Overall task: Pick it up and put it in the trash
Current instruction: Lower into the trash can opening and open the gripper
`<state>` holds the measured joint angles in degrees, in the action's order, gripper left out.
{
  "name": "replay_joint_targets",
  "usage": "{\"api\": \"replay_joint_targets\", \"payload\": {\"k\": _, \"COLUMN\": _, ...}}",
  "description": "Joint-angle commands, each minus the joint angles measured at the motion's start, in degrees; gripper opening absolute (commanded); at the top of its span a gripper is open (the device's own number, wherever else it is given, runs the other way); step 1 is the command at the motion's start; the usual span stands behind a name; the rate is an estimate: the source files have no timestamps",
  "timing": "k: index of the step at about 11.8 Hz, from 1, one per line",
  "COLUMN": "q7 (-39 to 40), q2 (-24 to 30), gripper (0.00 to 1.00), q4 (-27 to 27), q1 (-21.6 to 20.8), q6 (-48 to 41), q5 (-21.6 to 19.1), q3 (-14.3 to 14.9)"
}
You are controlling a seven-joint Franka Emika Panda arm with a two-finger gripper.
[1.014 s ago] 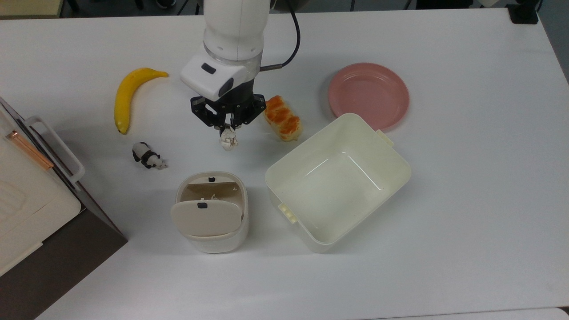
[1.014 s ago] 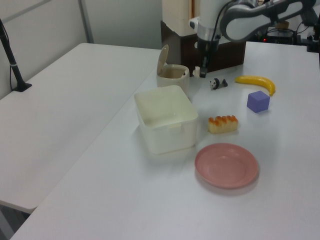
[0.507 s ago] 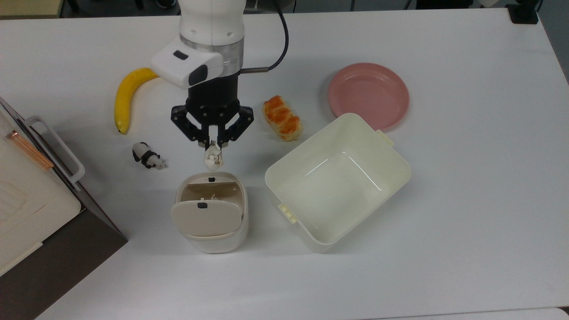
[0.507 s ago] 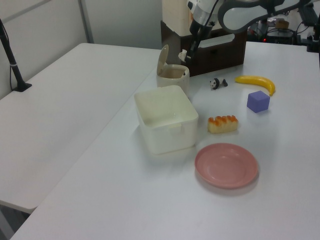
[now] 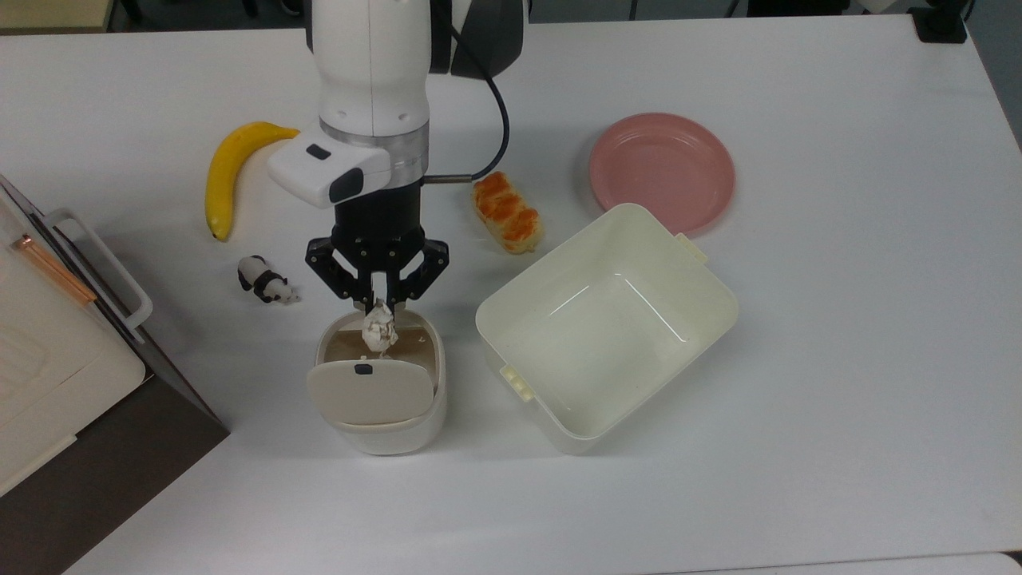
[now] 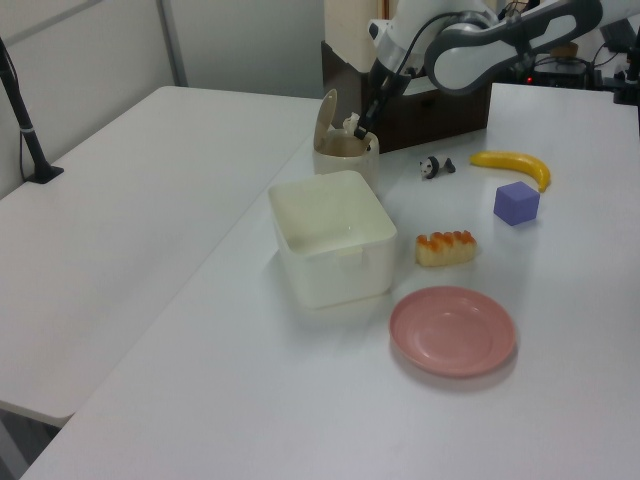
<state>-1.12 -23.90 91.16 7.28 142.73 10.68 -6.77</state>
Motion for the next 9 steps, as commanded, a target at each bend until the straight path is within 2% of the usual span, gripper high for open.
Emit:
{"api": "replay_joint_targets", "payload": {"k": 1, "q7": -1.6, "q2": -1.85, "gripper": 0.08, "q4": -0.63, "q1": -0.16, "q6": 3.34, "q5": -0.05, "q3": 0.7}}
{"api": "replay_joint_targets", "payload": {"k": 2, "q7": -1.6, "q2": -2.11, "gripper": 0.18, "q4": -1.16, "q1": 0.19, "q6": 3.43, "q5": -0.13, "q3": 0.7}}
{"api": "replay_joint_targets", "payload": {"k": 3, "q7": -1.6, "q2": -2.29, "gripper": 0.34, "q4": -1.16, "q1": 0.28, "q6": 3.52, "q5": -0.13, "q3": 0.79}}
{"api": "replay_joint_targets", "payload": {"k": 5, "q7": -1.78, "q2": -2.2, "gripper": 0.54, "q4": -1.16, "q1": 0.37, "q6": 3.43, "q5": -0.39, "q3": 0.7}}
{"api": "replay_joint_targets", "payload": {"k": 6, "q7": -3.0, "q2": -2.03, "gripper": 0.69, "q4": -1.16, "q1": 0.45, "q6": 3.43, "q5": -0.31, "q3": 0.7}}
{"api": "replay_joint_targets", "payload": {"k": 7, "q7": -3.27, "q2": -1.94, "gripper": 0.7, "q4": -1.16, "q1": 0.37, "q6": 3.43, "q5": -0.22, "q3": 0.7}}
{"api": "replay_joint_targets", "payload": {"k": 9, "q7": -3.18, "q2": -1.15, "gripper": 0.87, "q4": -1.16, "q1": 0.37, "q6": 3.34, "q5": -0.13, "q3": 0.53}}
